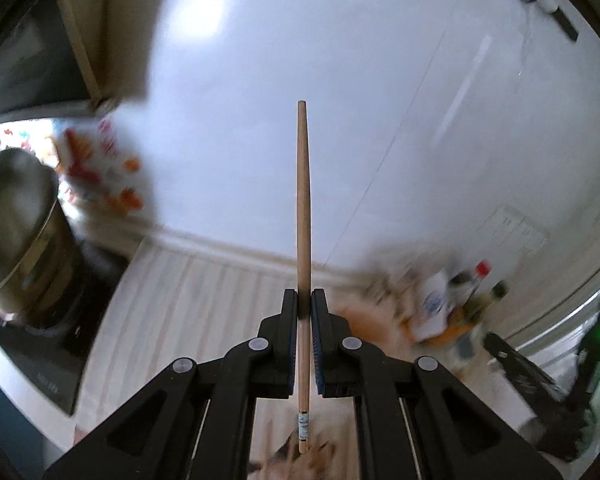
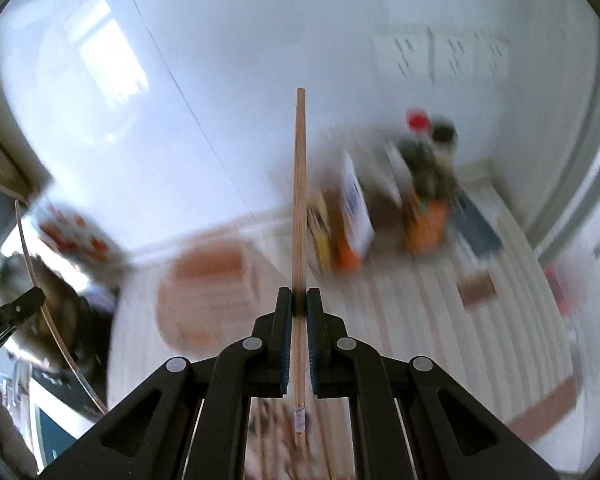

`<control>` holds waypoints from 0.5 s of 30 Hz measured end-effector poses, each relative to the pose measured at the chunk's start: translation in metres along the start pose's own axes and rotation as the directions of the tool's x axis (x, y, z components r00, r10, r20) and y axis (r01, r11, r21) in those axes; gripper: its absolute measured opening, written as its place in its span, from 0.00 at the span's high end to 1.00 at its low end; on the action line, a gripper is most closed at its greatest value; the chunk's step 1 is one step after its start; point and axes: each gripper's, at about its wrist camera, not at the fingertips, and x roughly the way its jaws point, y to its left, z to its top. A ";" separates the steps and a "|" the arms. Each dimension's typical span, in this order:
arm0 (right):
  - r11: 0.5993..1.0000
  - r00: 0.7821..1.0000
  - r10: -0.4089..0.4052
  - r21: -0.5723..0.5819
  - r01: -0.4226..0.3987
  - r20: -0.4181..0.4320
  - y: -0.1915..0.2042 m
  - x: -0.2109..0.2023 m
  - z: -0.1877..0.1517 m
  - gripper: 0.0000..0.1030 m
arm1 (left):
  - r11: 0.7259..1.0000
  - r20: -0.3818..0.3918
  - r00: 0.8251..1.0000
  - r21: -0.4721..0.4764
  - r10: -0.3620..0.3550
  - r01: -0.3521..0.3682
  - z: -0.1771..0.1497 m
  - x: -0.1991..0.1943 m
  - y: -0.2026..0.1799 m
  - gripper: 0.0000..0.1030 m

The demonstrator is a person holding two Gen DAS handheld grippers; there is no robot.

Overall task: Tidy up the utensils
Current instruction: 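Lift the left tool's chopstick into the pink holder and open while the right tool does likewise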

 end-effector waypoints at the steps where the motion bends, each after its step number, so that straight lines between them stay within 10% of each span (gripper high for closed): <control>1: 1.000 1.000 0.003 -0.007 -0.003 0.025 0.007 0.004 0.016 0.93 | 1.000 0.018 1.000 -0.005 -0.007 0.007 0.010 0.004 -0.006 0.96; 15: 0.992 0.993 0.099 0.078 -0.104 0.060 0.029 0.106 0.076 0.93 | 0.998 -0.033 0.999 -0.047 -0.043 0.041 0.030 0.138 -0.032 0.96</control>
